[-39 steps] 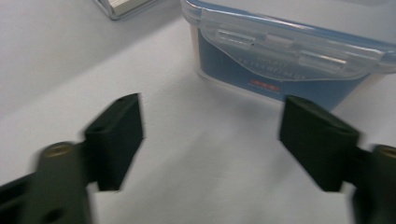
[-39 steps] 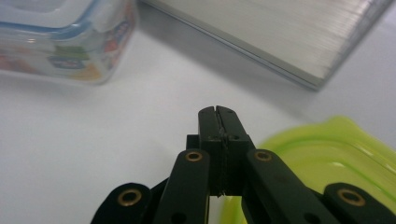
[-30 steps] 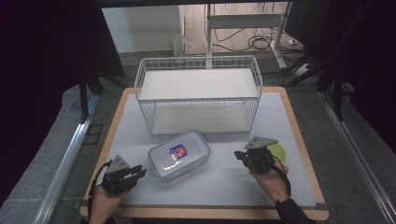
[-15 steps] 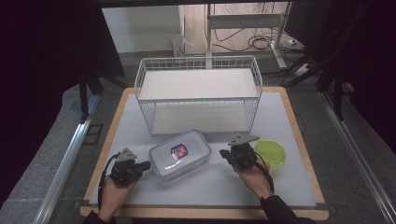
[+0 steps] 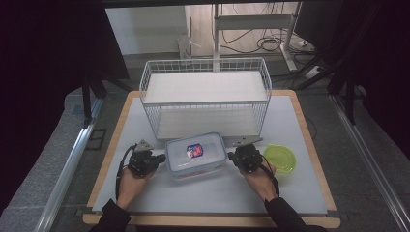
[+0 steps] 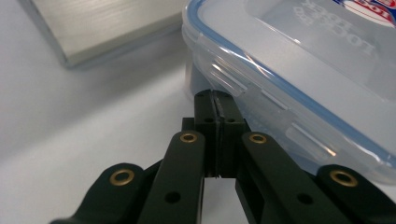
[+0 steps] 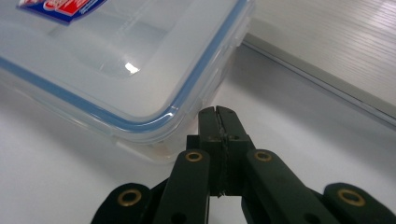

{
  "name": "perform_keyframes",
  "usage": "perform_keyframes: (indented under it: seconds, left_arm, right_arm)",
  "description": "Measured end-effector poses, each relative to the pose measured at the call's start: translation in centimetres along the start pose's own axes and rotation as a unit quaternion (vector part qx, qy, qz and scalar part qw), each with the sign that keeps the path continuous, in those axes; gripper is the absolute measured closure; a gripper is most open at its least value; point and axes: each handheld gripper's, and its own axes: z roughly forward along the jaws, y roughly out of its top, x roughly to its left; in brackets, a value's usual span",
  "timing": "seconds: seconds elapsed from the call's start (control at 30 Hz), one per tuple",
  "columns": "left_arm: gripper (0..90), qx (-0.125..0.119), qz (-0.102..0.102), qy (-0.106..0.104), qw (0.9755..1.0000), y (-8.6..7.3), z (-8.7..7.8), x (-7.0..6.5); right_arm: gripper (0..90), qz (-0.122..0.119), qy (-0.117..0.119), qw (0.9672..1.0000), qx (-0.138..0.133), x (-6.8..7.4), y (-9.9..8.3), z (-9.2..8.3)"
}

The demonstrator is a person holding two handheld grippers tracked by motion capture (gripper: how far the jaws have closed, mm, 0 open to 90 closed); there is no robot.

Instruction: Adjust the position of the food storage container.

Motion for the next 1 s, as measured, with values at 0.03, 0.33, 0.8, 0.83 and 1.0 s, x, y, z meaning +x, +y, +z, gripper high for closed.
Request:
perform_keyframes:
  seconds: [0.03, 0.33, 0.8, 0.83, 1.0]
  left_arm:
    - [90.0, 0.002, 0.001, -0.002, 1.0, 0.1, 0.2, 0.1]
    - [90.0, 0.008, 0.018, -0.03, 0.9993, 0.9, 1.0, -1.0]
    - [90.0, 0.025, 0.022, -0.065, 0.9973, -1.0, -0.5, -4.2]
    - [90.0, 0.026, 0.024, -0.065, 0.9972, -1.0, -0.6, -4.4]
    - [90.0, 0.028, 0.032, -0.07, 0.9966, -1.1, -0.7, -5.0]
  right_arm:
    - [90.0, -0.009, -0.007, 0.9999, 0.005, 0.1, 0.0, -0.1]
    - [90.0, -0.022, -0.016, 0.9992, 0.029, 1.1, -1.4, -1.6]
    - [90.0, -0.018, -0.021, 0.9989, 0.039, 1.4, -3.3, -4.0]
    - [90.0, -0.02, -0.021, 0.9988, 0.04, 1.4, -3.3, -4.0]
    - [90.0, -0.019, -0.032, 0.9986, 0.037, 1.0, -3.4, -3.9]
